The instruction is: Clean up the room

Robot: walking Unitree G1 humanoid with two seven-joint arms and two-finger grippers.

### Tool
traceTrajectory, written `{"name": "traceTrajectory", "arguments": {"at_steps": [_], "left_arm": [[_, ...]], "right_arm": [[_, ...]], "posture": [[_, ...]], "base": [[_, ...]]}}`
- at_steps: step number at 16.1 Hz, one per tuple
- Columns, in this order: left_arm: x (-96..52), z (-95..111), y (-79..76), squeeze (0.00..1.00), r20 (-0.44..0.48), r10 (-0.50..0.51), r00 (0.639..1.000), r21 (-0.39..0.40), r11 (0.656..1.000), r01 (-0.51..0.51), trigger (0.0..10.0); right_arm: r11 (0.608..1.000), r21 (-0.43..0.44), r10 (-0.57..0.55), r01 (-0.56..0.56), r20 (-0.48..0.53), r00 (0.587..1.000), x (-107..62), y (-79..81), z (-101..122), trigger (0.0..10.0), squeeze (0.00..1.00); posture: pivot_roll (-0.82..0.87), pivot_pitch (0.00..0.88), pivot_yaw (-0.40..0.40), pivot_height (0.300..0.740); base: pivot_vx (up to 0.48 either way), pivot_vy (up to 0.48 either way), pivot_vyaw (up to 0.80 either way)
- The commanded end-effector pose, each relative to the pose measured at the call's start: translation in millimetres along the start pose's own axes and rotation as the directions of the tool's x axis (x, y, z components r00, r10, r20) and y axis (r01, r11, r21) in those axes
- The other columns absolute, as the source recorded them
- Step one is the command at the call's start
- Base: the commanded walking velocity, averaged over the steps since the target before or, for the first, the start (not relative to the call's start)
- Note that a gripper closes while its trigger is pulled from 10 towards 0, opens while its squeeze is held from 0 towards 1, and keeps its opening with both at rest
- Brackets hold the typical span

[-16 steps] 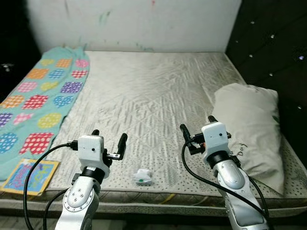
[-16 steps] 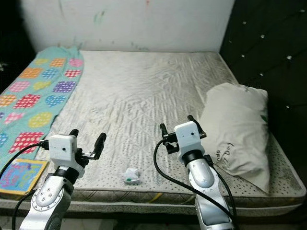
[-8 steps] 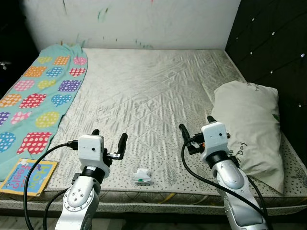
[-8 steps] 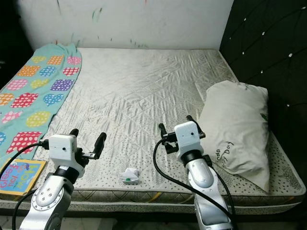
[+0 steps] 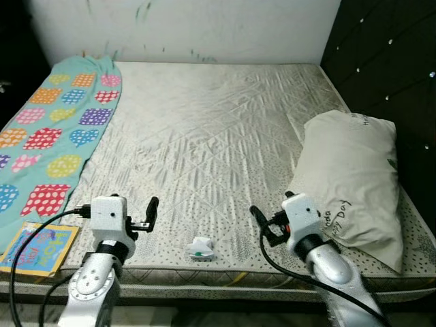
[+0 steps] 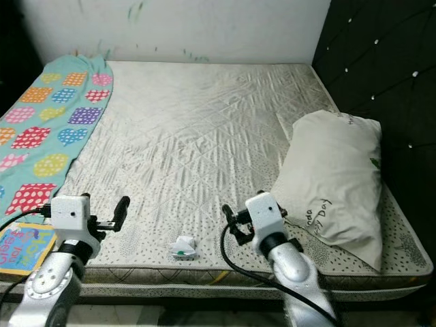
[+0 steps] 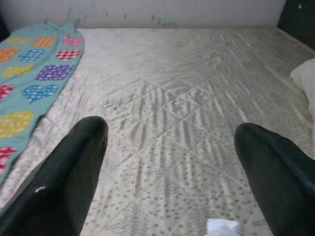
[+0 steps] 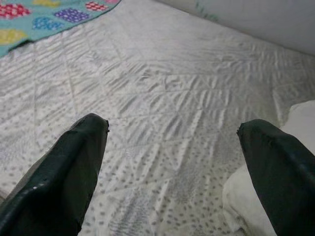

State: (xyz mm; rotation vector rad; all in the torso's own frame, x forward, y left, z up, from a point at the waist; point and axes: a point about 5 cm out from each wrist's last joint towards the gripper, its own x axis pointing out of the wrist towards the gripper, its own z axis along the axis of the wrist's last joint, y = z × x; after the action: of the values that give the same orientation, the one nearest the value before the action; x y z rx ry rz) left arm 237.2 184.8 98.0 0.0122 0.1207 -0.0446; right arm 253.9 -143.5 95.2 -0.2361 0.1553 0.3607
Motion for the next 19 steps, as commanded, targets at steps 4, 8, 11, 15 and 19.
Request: {"name": "traceTrajectory", "arguments": {"at_steps": [4,8,11,15,19], "left_arm": [[1.7,-1,3.2,0.0,-0.014,0.006,1.0,-0.023,1.0,-0.006,10.0],[-0.3,-2,-2.0,0.0,-0.014,-0.007,1.0,-0.033,0.999,0.007,10.0],[-0.5,-3,-2.6,0.0,-0.016,-0.009,1.0,-0.037,0.999,0.008,10.0],[1.6,-2,-6.3,0.0,-0.006,-0.018,1.0,-0.048,0.999,0.017,10.0],[3.6,-1,-7.9,0.0,-0.002,-0.023,1.0,-0.049,0.999,0.023,10.0]], "right_arm": [[1.0,0.003,-0.001,0.001,-0.017,1.0,-4.8,-5.1,-2,10.0,0.0],[1.0,0.008,0.007,-0.007,-0.013,1.0,-3.1,-3.6,1,10.0,0.0],[1.0,0.008,0.008,-0.008,-0.012,1.0,-2.5,-3.9,1,10.0,0.0],[1.0,0.003,0.004,-0.004,-0.006,1.0,-0.6,-4.5,2,10.0,0.0],[1.0,0.004,-0.005,0.005,0.001,1.0,0.0,-4.8,3,10.0,0.0]], "posture": [[-0.02,0.117,-0.013,0.74],[-0.02,0.122,-0.017,0.74],[-0.02,0.123,-0.02,0.74],[-0.03,0.12,-0.019,0.74],[-0.03,0.118,-0.016,0.74]], "base": [[0.0,0.0,0.0],[0.0,0.147,0.0],[0.0,0.0,0.0],[0.0,0.442,0.0],[0.0,0.48,0.0]]}}
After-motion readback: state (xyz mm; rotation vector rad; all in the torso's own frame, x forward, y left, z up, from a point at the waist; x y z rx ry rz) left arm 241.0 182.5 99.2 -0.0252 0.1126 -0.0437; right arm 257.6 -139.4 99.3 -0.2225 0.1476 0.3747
